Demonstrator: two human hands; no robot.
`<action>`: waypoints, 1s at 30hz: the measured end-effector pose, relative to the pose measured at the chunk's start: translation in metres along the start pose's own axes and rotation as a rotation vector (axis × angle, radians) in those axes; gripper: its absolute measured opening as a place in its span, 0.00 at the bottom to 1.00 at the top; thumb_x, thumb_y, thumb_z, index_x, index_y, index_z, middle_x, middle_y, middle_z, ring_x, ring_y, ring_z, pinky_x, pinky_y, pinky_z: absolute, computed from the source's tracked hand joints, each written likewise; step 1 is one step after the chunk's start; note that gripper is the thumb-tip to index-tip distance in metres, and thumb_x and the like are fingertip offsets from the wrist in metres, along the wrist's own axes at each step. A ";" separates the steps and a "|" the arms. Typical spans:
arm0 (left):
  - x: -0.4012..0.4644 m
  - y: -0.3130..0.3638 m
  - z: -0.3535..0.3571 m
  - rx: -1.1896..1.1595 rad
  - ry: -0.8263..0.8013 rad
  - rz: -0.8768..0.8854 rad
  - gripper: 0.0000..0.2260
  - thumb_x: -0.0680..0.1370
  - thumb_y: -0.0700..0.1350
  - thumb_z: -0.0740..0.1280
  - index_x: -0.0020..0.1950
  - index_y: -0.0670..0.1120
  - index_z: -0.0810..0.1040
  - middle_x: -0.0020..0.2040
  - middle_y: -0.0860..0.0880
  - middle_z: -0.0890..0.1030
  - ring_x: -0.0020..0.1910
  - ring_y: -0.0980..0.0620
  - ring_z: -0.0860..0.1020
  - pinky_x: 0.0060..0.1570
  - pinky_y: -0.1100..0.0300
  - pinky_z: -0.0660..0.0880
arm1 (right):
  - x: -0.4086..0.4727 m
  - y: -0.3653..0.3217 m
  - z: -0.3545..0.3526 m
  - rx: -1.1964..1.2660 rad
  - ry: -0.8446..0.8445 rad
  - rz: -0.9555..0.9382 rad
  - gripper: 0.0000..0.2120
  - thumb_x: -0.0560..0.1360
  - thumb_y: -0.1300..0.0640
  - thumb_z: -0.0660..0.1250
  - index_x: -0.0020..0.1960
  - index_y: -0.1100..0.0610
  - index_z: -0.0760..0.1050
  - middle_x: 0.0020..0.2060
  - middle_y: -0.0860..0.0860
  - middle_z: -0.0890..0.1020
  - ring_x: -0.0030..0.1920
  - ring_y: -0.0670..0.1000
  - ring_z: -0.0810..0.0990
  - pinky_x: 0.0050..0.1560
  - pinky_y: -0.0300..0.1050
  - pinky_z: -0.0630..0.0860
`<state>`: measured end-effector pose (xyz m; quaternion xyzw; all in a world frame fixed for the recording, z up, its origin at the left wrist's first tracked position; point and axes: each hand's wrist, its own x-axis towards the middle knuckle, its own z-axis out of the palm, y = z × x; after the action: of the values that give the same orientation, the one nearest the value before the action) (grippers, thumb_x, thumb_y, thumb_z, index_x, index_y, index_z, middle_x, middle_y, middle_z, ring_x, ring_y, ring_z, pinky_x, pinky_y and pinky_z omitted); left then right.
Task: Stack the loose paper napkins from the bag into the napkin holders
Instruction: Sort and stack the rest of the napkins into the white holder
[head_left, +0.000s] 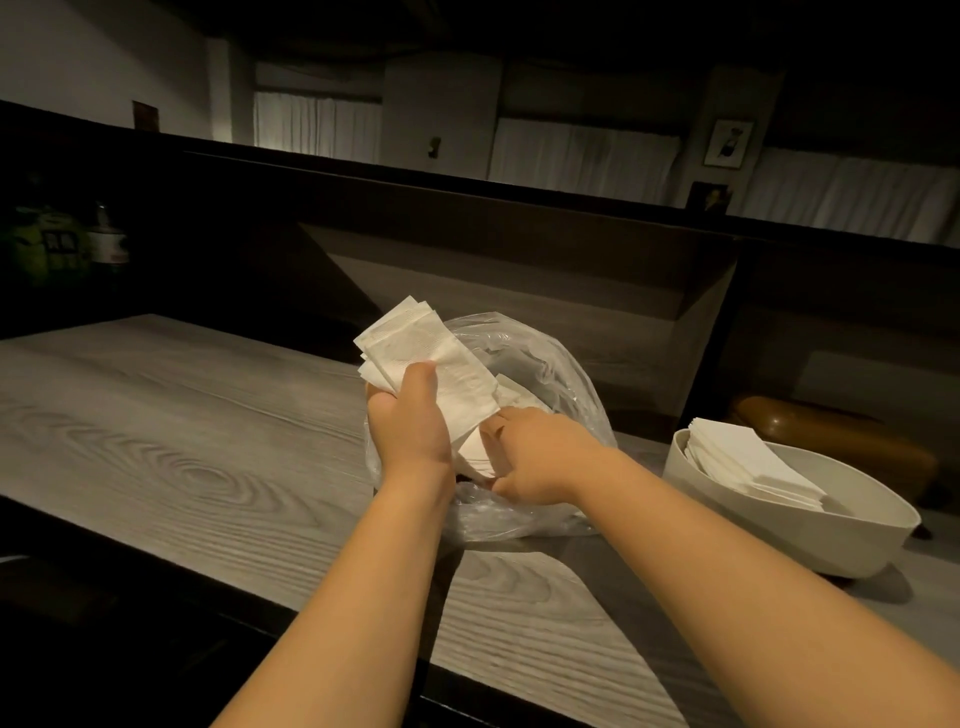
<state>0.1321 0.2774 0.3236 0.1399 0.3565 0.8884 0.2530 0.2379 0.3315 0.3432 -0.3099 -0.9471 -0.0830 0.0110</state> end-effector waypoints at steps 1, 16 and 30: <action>0.000 0.000 0.000 0.003 0.008 -0.001 0.09 0.77 0.38 0.64 0.56 0.47 0.75 0.45 0.48 0.80 0.43 0.49 0.81 0.38 0.56 0.76 | -0.001 -0.002 -0.001 0.005 0.007 0.011 0.24 0.74 0.48 0.69 0.67 0.55 0.70 0.62 0.52 0.74 0.58 0.53 0.73 0.59 0.48 0.74; -0.006 0.004 0.001 0.038 0.141 0.126 0.14 0.78 0.42 0.66 0.64 0.48 0.71 0.53 0.48 0.80 0.51 0.50 0.81 0.46 0.55 0.80 | -0.001 0.008 -0.007 0.413 0.363 0.288 0.09 0.81 0.58 0.56 0.45 0.56 0.72 0.41 0.51 0.77 0.42 0.52 0.75 0.38 0.46 0.70; -0.067 -0.025 0.040 0.534 -0.685 -0.057 0.11 0.78 0.52 0.69 0.61 0.56 0.77 0.53 0.54 0.83 0.53 0.51 0.81 0.54 0.49 0.80 | -0.120 0.058 -0.023 1.450 0.666 0.403 0.04 0.79 0.53 0.66 0.49 0.48 0.80 0.40 0.43 0.85 0.45 0.50 0.84 0.41 0.45 0.80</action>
<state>0.2140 0.2784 0.3301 0.4772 0.4730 0.6601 0.3359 0.3685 0.3039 0.3659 -0.3491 -0.6391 0.4652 0.5033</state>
